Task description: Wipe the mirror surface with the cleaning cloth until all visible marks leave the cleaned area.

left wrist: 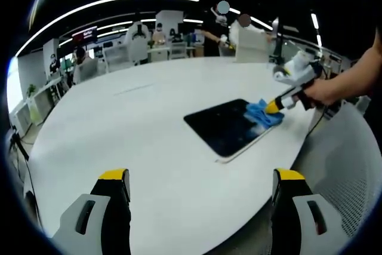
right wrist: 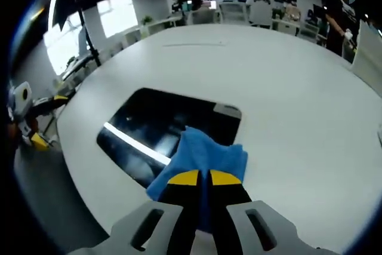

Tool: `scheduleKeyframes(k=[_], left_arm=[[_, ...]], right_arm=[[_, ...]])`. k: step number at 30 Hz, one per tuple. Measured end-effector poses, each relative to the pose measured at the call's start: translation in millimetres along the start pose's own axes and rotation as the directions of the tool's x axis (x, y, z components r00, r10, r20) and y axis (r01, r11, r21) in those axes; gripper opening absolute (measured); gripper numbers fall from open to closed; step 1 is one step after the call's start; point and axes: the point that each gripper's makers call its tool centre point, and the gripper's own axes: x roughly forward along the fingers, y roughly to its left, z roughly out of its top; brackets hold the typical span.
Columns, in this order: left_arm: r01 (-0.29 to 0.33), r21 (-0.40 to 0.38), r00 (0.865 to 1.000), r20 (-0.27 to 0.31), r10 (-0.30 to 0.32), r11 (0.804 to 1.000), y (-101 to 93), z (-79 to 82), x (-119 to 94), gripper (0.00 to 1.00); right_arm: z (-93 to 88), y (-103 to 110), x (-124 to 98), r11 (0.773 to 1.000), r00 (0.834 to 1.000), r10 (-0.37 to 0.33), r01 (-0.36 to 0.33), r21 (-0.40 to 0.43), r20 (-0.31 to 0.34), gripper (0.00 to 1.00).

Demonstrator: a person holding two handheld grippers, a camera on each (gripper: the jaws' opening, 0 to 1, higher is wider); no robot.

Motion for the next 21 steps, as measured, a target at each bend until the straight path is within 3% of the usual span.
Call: scheduleKeyframes(k=[21], left_arm=[[0.016,-0.012,0.999,0.046,-0.016,1.0,-2.4,7.5,-0.5,0.99]], right_arm=[[-2.1,1.4,-1.9,1.0,1.0,-0.01,0.01,0.027,0.002,0.0]])
